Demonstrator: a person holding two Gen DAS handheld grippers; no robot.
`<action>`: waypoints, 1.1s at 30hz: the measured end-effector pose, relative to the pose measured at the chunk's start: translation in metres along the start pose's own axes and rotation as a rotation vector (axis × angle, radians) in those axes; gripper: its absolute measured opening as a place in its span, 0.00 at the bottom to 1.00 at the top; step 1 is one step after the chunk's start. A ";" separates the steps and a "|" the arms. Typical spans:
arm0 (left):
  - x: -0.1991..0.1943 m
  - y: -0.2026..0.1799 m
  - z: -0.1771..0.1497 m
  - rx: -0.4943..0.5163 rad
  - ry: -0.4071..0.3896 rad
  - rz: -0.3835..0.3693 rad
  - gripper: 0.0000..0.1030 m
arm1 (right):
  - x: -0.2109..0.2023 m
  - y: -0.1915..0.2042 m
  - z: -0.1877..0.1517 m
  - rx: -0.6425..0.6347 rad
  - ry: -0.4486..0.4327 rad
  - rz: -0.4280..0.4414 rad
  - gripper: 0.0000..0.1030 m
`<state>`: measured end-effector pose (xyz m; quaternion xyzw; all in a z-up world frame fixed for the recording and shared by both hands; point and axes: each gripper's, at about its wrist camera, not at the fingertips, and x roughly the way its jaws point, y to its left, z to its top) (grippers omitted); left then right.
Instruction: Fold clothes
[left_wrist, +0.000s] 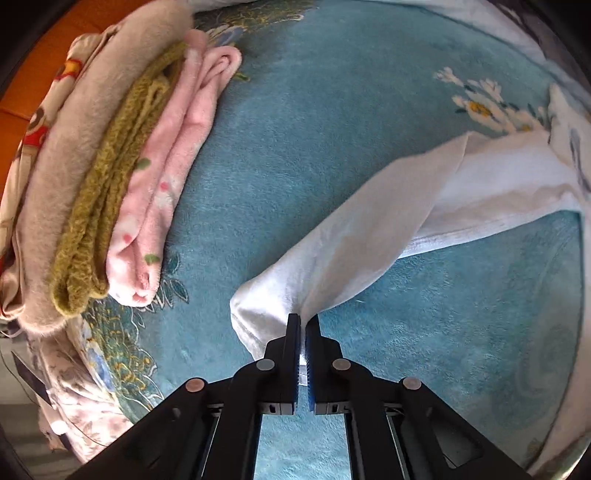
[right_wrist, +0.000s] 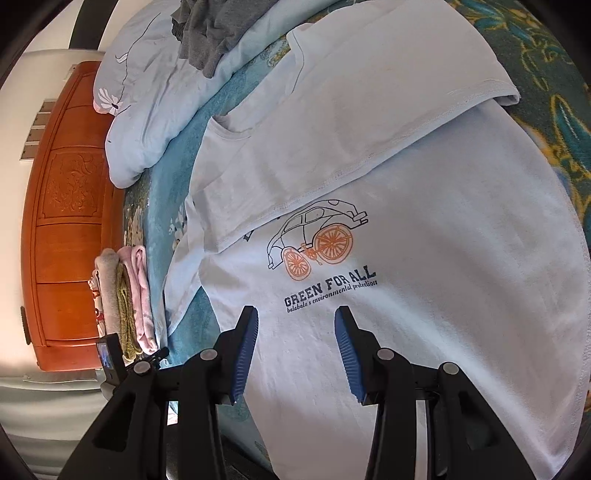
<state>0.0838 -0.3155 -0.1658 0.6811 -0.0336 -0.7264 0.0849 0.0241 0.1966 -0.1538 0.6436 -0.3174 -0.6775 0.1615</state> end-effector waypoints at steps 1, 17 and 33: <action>-0.009 0.010 0.000 -0.038 0.005 -0.076 0.03 | 0.000 -0.001 0.001 0.003 -0.001 0.003 0.43; -0.185 -0.128 0.052 -0.052 -0.077 -1.149 0.03 | -0.016 -0.014 0.003 0.044 -0.011 0.114 0.43; -0.094 -0.241 0.044 -0.255 0.163 -1.171 0.62 | -0.065 -0.053 -0.006 0.055 -0.098 0.077 0.43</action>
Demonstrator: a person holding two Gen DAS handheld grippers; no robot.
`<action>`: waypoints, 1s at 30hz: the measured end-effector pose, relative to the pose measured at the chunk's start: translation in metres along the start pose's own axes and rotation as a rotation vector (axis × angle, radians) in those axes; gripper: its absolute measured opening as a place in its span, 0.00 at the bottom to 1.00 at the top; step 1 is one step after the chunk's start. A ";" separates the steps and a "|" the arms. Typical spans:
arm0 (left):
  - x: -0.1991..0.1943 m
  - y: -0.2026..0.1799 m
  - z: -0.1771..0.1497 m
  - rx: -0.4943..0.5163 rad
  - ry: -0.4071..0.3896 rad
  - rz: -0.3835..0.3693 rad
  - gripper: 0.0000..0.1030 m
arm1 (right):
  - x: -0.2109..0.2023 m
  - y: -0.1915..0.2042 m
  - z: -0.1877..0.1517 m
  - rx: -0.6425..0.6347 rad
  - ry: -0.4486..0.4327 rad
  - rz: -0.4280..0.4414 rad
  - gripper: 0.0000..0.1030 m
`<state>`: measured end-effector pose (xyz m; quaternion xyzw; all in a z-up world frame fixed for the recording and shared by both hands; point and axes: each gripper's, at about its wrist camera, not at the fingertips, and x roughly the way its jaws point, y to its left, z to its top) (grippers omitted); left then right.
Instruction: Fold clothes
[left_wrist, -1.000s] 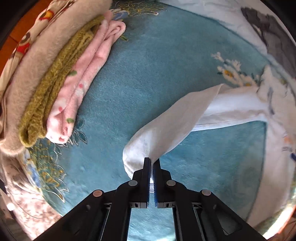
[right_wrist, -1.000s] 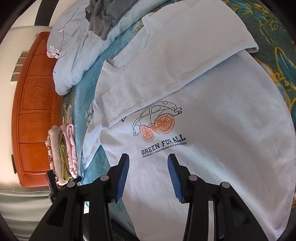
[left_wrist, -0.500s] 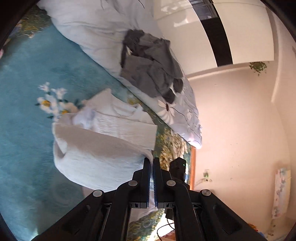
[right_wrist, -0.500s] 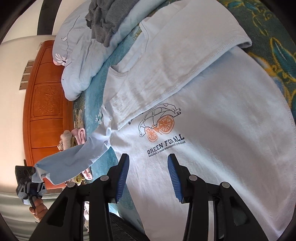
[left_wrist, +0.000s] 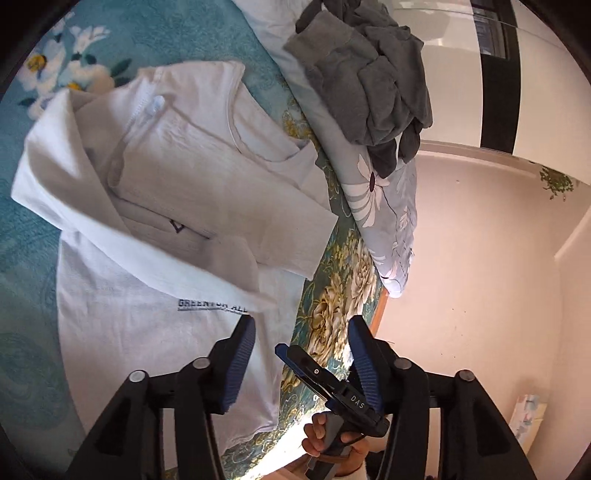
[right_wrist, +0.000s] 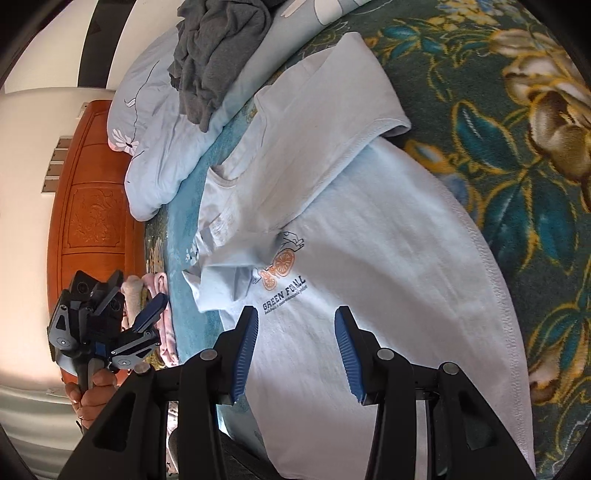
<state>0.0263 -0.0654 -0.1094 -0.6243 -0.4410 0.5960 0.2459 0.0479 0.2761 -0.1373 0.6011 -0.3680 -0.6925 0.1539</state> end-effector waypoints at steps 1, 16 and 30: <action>-0.010 0.003 -0.001 0.008 -0.028 0.005 0.62 | 0.001 0.000 0.001 -0.008 0.003 -0.013 0.43; -0.081 0.158 -0.058 -0.264 -0.354 -0.088 0.68 | 0.070 0.093 -0.005 -0.770 -0.017 -0.457 0.43; -0.087 0.181 -0.067 -0.337 -0.375 -0.197 0.68 | 0.047 0.144 0.002 -0.730 0.052 -0.280 0.04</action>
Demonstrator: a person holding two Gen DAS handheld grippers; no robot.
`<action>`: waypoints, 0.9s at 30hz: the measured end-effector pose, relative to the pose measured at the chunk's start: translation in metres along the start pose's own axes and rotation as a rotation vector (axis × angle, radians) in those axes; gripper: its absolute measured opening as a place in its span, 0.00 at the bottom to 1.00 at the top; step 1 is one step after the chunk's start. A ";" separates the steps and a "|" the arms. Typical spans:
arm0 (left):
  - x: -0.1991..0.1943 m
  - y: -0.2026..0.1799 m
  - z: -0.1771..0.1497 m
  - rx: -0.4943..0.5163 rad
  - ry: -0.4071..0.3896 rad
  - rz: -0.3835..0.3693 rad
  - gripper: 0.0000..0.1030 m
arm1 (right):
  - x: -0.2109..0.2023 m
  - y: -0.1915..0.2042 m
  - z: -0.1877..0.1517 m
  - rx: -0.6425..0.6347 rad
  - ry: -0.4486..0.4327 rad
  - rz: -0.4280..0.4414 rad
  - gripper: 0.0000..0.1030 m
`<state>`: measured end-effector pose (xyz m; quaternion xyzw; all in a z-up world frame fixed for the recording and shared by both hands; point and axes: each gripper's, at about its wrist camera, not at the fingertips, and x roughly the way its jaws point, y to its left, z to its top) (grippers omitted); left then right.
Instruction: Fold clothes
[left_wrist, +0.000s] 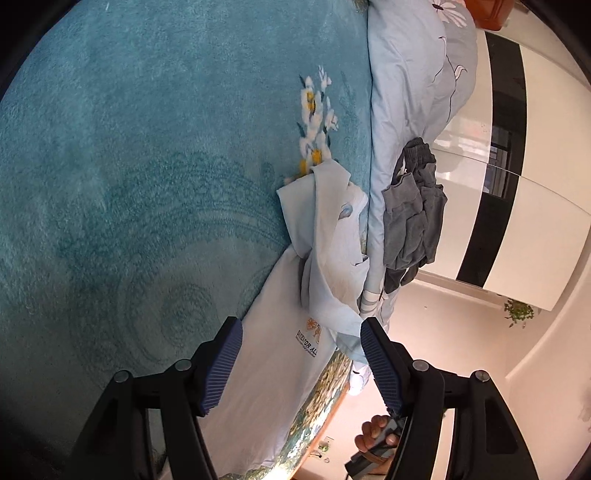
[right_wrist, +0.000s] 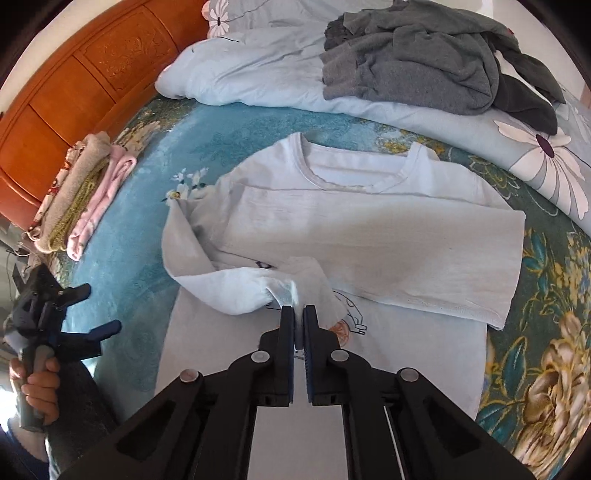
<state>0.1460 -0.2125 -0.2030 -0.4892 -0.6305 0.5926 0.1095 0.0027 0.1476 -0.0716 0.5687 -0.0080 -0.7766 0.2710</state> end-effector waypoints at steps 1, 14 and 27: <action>0.000 0.000 0.000 0.001 0.000 -0.004 0.68 | -0.009 0.002 0.003 0.036 0.004 0.075 0.04; -0.001 0.002 0.001 -0.017 0.004 -0.018 0.69 | -0.006 -0.070 0.027 0.381 0.042 0.058 0.04; 0.000 -0.018 -0.005 0.120 -0.040 0.043 0.69 | 0.031 -0.126 -0.032 0.609 0.058 0.064 0.33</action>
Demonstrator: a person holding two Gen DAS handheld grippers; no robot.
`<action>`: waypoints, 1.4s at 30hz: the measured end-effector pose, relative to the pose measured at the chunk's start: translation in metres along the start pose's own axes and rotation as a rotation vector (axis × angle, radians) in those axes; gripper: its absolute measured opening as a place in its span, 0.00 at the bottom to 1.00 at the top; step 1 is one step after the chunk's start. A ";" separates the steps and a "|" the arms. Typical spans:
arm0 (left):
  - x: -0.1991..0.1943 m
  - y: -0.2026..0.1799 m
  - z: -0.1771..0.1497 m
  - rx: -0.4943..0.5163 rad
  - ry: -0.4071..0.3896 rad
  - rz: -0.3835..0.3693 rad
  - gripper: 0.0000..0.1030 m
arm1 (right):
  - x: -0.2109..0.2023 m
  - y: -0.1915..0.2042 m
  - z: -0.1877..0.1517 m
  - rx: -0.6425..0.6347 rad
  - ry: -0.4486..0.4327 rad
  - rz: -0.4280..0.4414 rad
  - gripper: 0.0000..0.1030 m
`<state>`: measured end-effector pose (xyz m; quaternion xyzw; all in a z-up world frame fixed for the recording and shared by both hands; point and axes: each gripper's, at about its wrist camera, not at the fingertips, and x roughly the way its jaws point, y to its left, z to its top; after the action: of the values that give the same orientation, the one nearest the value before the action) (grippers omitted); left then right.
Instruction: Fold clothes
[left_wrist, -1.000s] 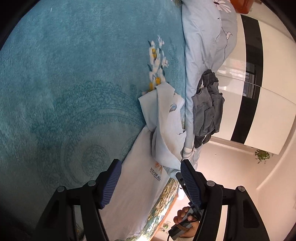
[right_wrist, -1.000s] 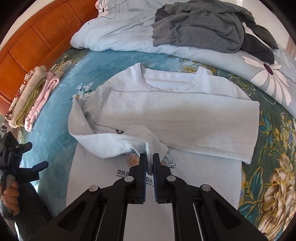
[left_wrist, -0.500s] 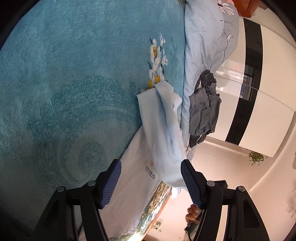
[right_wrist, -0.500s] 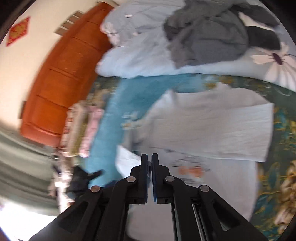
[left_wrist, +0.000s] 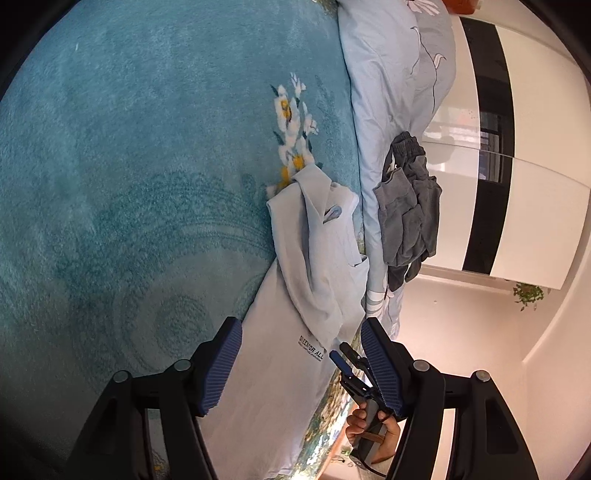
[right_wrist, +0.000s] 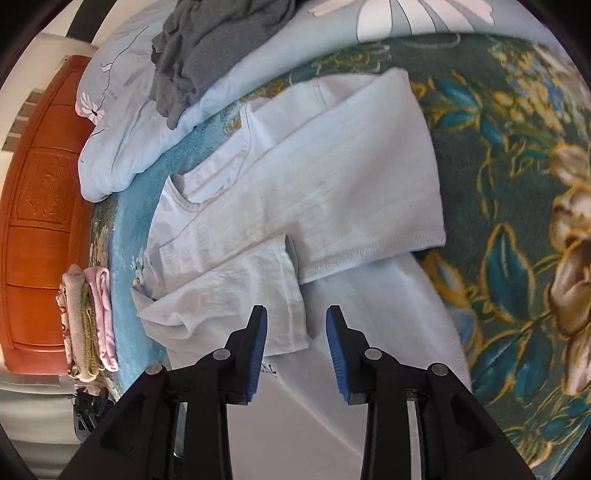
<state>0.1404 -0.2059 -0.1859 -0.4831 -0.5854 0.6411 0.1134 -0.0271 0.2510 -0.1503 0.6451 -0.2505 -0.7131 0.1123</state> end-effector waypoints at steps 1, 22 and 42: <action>0.000 -0.002 -0.001 0.015 -0.001 0.012 0.69 | 0.006 -0.001 -0.002 0.011 0.002 -0.004 0.33; -0.006 -0.005 0.008 0.031 -0.055 -0.055 0.69 | -0.033 0.284 -0.005 -0.365 -0.032 0.453 0.04; -0.015 0.015 0.021 -0.043 -0.088 -0.080 0.69 | 0.077 0.505 -0.098 -0.690 0.197 0.418 0.04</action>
<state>0.1387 -0.2340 -0.1951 -0.4331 -0.6224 0.6437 0.1028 -0.0250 -0.2361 0.0330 0.5701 -0.1105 -0.6517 0.4879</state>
